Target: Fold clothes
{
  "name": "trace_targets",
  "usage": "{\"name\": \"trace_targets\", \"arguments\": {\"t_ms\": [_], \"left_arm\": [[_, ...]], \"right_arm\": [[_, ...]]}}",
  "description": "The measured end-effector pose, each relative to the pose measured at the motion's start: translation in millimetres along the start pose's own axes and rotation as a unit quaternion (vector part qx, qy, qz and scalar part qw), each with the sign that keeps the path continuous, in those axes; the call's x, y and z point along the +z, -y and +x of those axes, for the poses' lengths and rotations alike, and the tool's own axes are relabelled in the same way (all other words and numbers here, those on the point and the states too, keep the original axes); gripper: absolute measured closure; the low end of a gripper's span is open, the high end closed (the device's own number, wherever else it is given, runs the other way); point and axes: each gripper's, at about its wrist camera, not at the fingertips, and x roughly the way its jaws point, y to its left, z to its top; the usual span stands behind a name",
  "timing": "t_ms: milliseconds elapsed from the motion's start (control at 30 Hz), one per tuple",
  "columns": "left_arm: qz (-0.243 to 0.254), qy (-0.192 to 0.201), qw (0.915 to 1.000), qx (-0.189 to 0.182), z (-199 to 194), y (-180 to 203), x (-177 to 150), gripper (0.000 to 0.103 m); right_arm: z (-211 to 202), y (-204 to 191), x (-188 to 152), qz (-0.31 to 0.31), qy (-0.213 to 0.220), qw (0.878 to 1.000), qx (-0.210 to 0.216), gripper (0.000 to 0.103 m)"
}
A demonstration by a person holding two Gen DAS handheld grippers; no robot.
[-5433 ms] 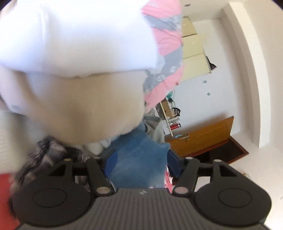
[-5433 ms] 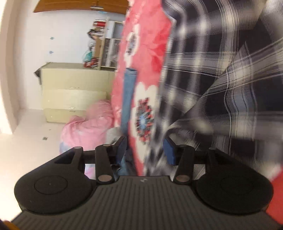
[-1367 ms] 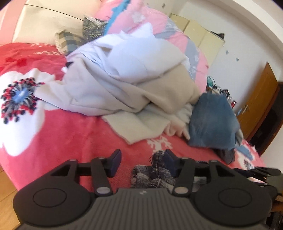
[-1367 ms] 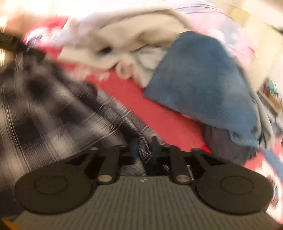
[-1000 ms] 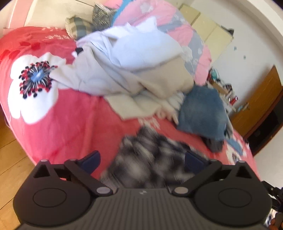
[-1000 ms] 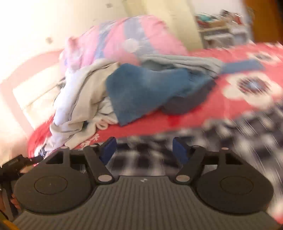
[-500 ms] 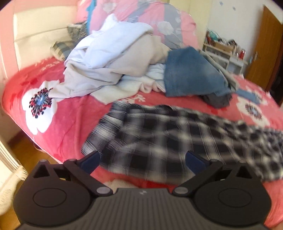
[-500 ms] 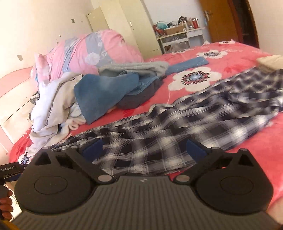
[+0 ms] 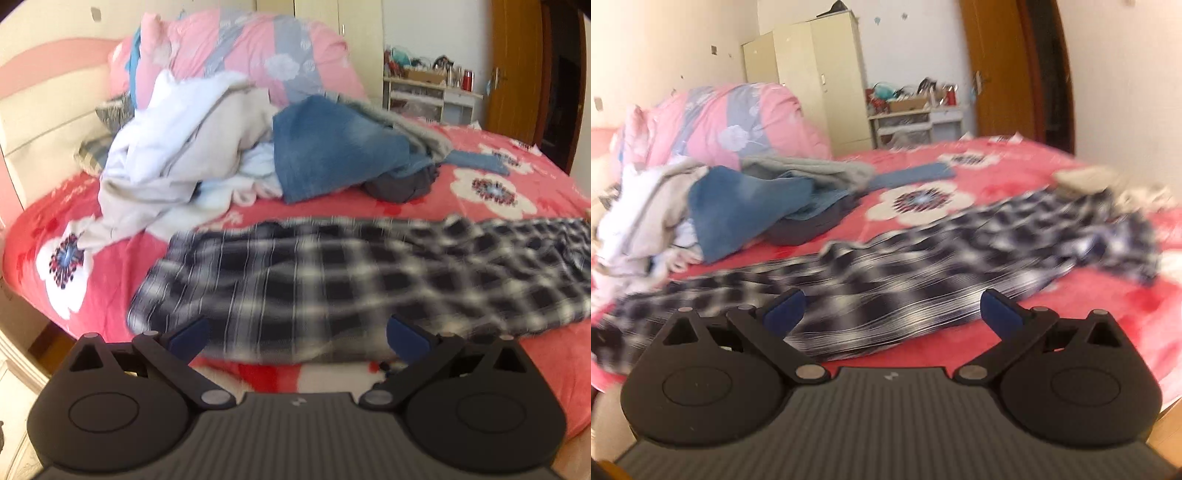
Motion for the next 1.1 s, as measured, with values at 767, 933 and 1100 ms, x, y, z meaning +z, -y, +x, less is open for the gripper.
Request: {"name": "trace_targets", "arguments": {"t_ms": [767,933,1100], "left_arm": [[-0.026,0.057,0.9924,-0.106,140.4,12.8,47.4,0.000],[0.000,0.060,0.9957,-0.071,188.9,20.4,62.8,0.000],[-0.020,0.026,0.9988,-0.035,236.2,12.2,56.7,0.000]], "right_arm": [[78.3,-23.1,72.2,-0.188,0.110,0.973,0.073,0.001],[136.9,-23.4,90.0,-0.234,0.063,0.967,0.083,0.001],[190.1,-8.6,105.1,-0.252,0.002,0.964,0.086,0.003]]}}
